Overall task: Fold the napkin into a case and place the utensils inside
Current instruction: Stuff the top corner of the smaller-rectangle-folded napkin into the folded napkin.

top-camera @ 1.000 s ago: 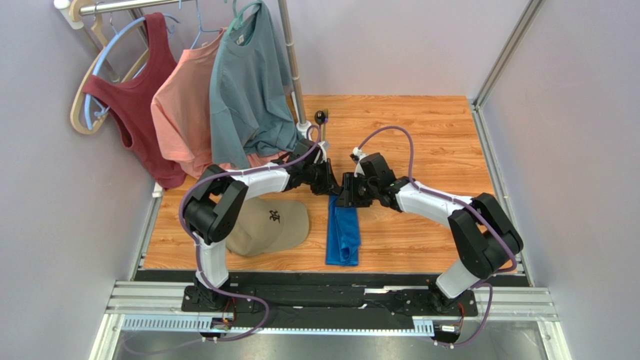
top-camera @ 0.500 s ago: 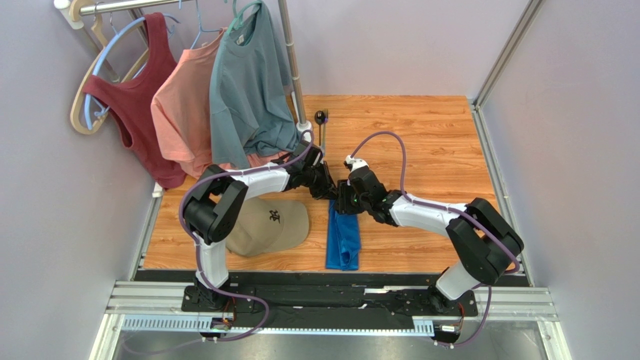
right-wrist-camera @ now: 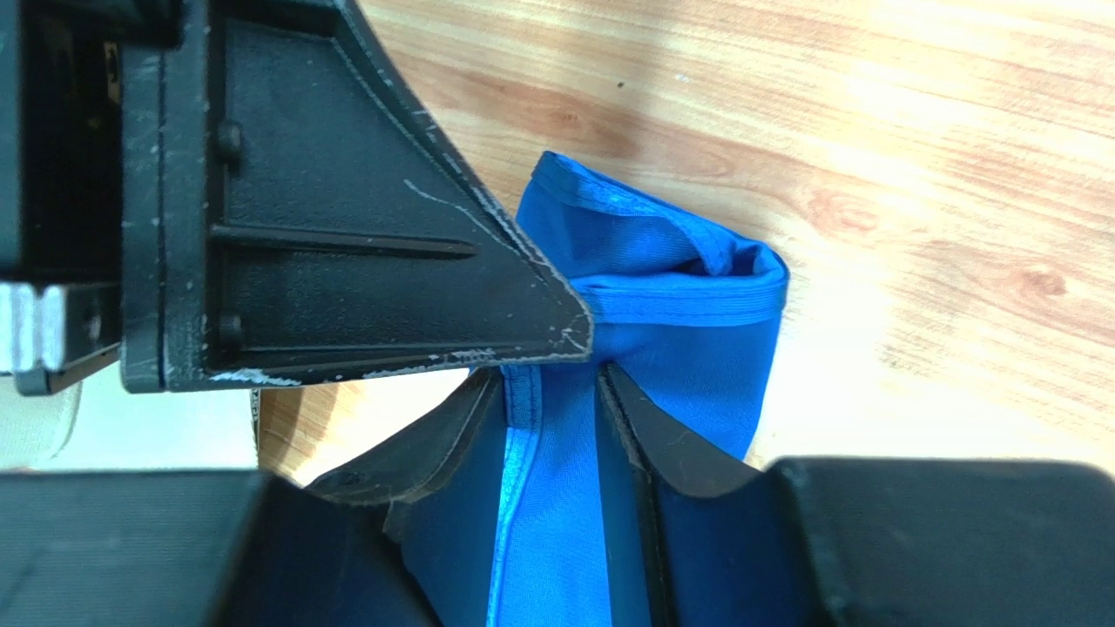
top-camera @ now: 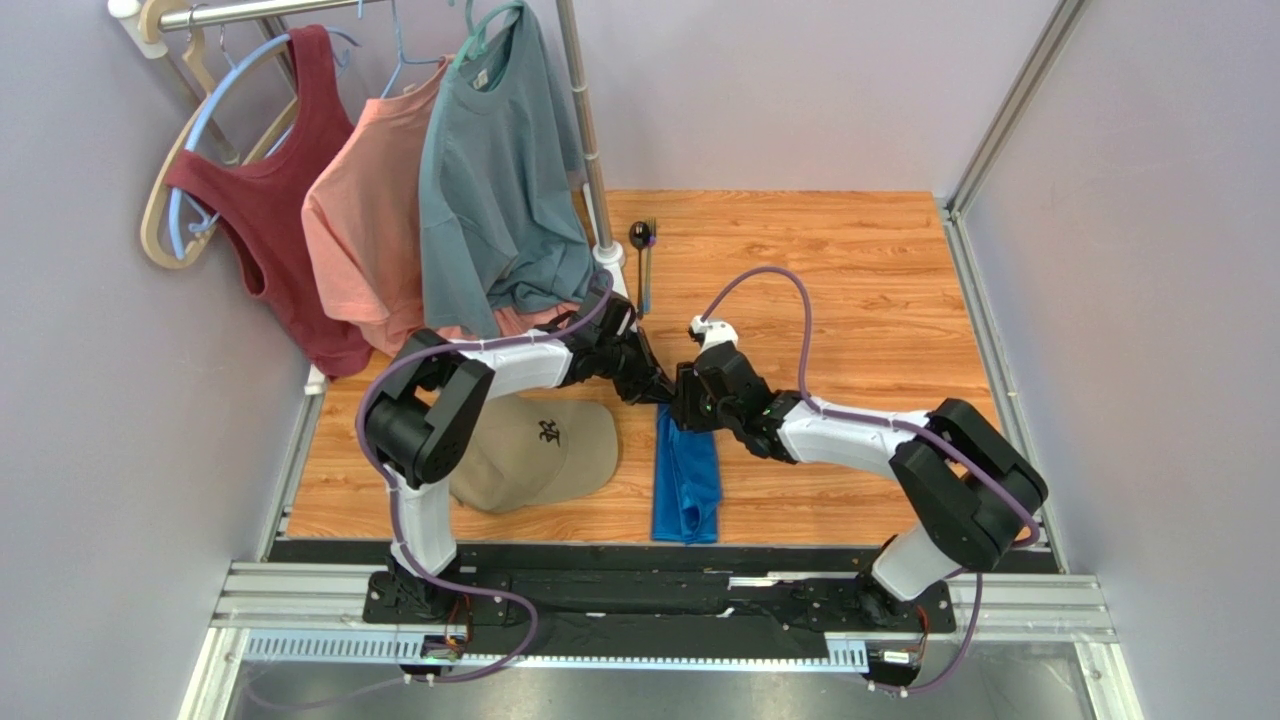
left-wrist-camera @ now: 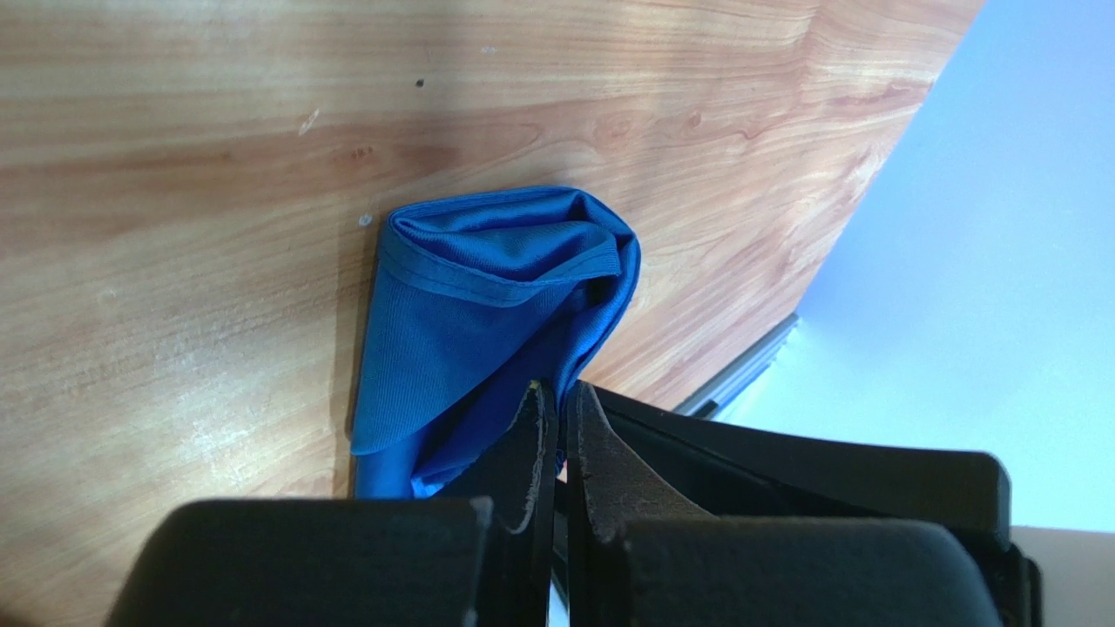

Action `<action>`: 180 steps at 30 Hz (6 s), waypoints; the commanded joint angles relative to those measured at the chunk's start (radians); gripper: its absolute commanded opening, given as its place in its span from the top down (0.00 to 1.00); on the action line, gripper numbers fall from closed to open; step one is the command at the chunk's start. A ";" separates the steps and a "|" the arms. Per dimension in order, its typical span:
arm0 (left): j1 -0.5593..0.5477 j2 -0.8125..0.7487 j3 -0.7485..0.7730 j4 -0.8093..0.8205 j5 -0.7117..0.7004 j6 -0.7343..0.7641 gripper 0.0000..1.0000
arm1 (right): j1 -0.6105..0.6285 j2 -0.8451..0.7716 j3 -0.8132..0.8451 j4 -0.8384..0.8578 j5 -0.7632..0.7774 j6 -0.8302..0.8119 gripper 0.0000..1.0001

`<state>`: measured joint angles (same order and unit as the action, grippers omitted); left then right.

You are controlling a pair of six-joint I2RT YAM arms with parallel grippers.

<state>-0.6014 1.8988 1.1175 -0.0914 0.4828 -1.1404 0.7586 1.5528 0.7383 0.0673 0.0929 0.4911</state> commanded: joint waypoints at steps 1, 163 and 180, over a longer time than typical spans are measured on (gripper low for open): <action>0.003 -0.063 -0.019 0.048 0.034 -0.070 1.00 | 0.033 0.007 -0.004 0.083 0.085 -0.023 0.67; -0.238 -0.058 0.005 0.018 -0.424 0.679 0.94 | -0.300 0.090 0.240 -0.552 -0.650 -0.115 1.00; -0.238 -0.115 -0.013 0.009 -0.377 0.643 0.67 | -0.289 0.151 0.291 -0.624 -0.616 -0.126 1.00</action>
<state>-0.8318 1.8542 1.0935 -0.0769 0.1040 -0.4973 0.4664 1.6947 0.9905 -0.5457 -0.5343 0.3496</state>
